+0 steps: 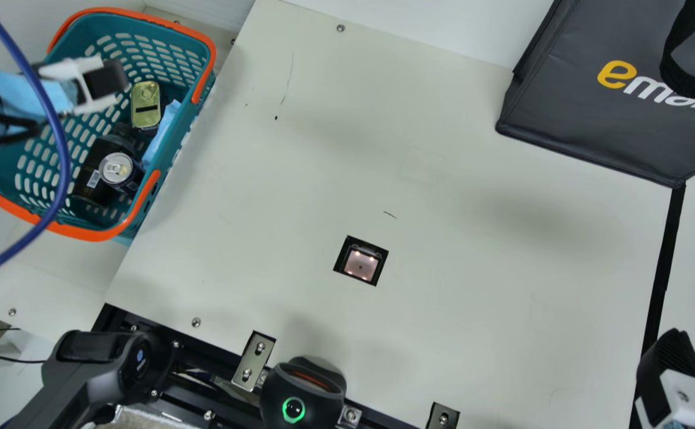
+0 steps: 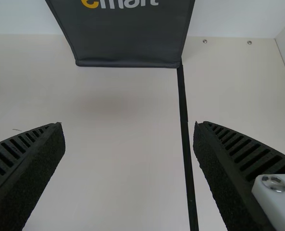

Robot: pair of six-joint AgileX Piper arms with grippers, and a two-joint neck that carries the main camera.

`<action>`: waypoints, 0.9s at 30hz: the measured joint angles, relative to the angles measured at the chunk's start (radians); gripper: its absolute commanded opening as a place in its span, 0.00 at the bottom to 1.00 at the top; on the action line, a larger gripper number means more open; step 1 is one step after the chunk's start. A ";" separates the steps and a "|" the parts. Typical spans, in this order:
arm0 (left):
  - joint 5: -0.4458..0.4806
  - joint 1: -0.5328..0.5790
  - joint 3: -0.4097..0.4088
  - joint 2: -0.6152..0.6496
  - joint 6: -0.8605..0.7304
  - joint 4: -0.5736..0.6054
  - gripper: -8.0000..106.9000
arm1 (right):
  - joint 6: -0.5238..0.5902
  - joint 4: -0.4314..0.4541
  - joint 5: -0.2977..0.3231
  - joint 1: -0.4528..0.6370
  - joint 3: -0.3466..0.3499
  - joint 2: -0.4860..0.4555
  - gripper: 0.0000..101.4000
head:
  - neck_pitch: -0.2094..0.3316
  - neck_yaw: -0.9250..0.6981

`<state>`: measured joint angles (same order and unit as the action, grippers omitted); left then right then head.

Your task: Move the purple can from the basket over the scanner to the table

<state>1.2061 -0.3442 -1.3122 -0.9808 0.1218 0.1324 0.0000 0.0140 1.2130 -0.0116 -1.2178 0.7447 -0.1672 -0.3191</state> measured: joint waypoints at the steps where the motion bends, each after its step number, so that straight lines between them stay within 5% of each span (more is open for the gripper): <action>1: 0.002 -0.032 -0.008 -0.017 -0.010 0.014 0.85 | 0.000 0.000 0.000 0.000 0.000 0.000 0.94 | -0.002 0.000; 14: -0.007 -0.351 -0.078 -0.197 -0.150 0.078 0.85 | 0.000 0.000 0.000 0.000 0.000 0.000 0.94 | -0.002 0.000; 27: -0.050 -0.334 -0.046 -0.300 -0.186 0.014 0.85 | 0.000 0.000 0.000 0.000 0.000 0.000 0.94 | -0.002 0.002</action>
<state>1.1560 -0.6777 -1.3587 -1.2805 -0.0646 0.1469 0.0000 0.0140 1.2130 -0.0116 -1.2178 0.7447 -0.1687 -0.3175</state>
